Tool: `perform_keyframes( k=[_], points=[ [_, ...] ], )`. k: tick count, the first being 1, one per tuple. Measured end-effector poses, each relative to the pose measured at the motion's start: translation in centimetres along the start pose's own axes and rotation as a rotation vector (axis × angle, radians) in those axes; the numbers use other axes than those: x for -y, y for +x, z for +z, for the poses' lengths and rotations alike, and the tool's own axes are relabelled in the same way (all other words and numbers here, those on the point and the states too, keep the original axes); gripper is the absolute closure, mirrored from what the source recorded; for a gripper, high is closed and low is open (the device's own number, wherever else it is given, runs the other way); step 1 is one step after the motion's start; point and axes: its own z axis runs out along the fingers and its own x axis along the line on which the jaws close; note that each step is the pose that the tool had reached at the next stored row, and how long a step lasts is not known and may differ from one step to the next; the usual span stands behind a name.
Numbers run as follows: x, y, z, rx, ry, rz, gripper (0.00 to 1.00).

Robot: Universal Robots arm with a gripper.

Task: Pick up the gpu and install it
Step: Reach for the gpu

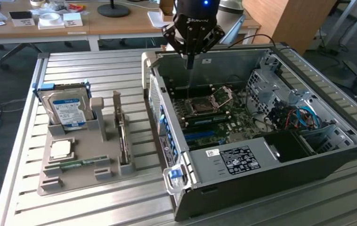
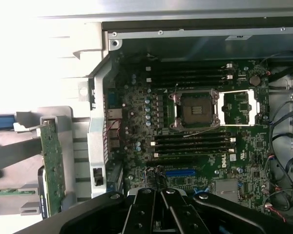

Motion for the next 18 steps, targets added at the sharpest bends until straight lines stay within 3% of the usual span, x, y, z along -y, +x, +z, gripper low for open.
perform_keyframes(
  k=[18],
  points=[
    [0.09,1.2,-0.01,0.0,-0.0001,0.0,0.89]
  ],
)
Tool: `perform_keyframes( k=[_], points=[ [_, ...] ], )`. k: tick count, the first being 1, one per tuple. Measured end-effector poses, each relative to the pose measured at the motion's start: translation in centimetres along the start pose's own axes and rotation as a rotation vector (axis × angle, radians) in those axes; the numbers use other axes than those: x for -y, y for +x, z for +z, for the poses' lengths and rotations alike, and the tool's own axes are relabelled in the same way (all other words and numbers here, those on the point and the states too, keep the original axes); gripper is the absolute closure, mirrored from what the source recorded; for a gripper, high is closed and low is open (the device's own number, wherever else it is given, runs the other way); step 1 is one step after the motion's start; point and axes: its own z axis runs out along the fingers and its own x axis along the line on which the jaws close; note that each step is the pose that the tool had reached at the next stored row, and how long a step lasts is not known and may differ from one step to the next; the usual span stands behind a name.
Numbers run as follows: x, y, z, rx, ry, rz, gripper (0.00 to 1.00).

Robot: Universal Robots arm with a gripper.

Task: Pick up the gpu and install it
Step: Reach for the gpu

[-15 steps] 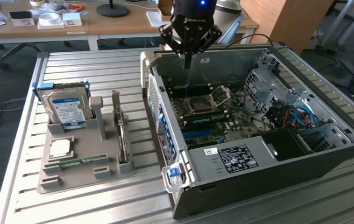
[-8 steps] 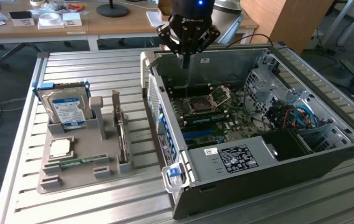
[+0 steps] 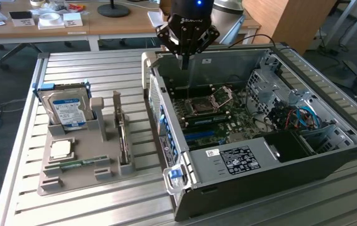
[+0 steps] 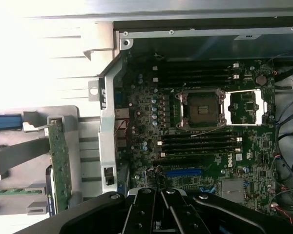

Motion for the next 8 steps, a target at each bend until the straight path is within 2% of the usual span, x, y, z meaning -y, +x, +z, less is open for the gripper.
perform_keyframes(
  k=[8],
  points=[
    [0.05,0.64,0.0,0.0001,-0.0001,0.0,0.89]
  ],
)
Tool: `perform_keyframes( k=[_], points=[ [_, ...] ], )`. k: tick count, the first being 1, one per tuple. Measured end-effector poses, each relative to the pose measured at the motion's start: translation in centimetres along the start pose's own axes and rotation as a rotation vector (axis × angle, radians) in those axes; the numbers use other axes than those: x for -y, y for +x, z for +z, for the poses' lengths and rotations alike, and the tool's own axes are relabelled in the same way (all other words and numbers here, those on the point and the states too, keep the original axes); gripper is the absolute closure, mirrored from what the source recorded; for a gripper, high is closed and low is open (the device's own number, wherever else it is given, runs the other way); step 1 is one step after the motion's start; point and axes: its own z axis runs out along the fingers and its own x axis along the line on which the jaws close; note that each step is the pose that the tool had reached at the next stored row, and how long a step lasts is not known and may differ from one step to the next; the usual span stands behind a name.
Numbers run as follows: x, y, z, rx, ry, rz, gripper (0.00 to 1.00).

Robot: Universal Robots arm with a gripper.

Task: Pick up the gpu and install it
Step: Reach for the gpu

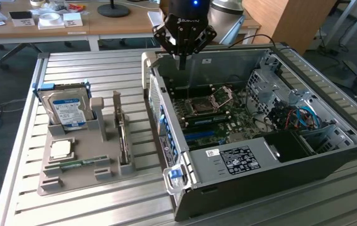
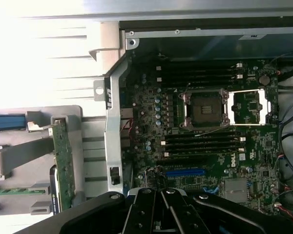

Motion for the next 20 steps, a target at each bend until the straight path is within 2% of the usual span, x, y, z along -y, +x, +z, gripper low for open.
perform_keyframes(
  k=[11,20],
  points=[
    [0.02,0.2,-0.01,-0.0001,0.0001,0.0,0.89],
    [0.14,1.9,-0.03,0.0,0.0,0.0,0.89]
  ],
)
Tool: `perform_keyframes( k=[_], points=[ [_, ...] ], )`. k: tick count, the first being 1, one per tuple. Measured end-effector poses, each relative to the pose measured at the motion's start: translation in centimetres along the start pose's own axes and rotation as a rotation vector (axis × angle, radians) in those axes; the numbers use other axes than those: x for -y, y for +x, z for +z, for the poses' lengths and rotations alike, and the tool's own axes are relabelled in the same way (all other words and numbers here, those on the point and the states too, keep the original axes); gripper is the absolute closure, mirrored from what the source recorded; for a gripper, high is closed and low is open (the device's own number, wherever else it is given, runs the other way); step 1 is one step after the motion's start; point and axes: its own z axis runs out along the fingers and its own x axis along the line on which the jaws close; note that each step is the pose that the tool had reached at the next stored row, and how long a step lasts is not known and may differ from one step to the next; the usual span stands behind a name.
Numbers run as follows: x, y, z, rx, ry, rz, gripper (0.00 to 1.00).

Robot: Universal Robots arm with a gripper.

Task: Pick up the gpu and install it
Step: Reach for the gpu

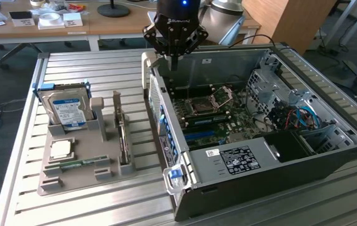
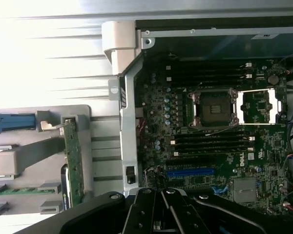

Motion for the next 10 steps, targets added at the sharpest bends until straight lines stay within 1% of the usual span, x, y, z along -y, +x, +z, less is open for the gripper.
perform_keyframes(
  k=[10],
  points=[
    [0.15,2.1,-0.02,0.0,0.0,0.0,0.89]
  ],
)
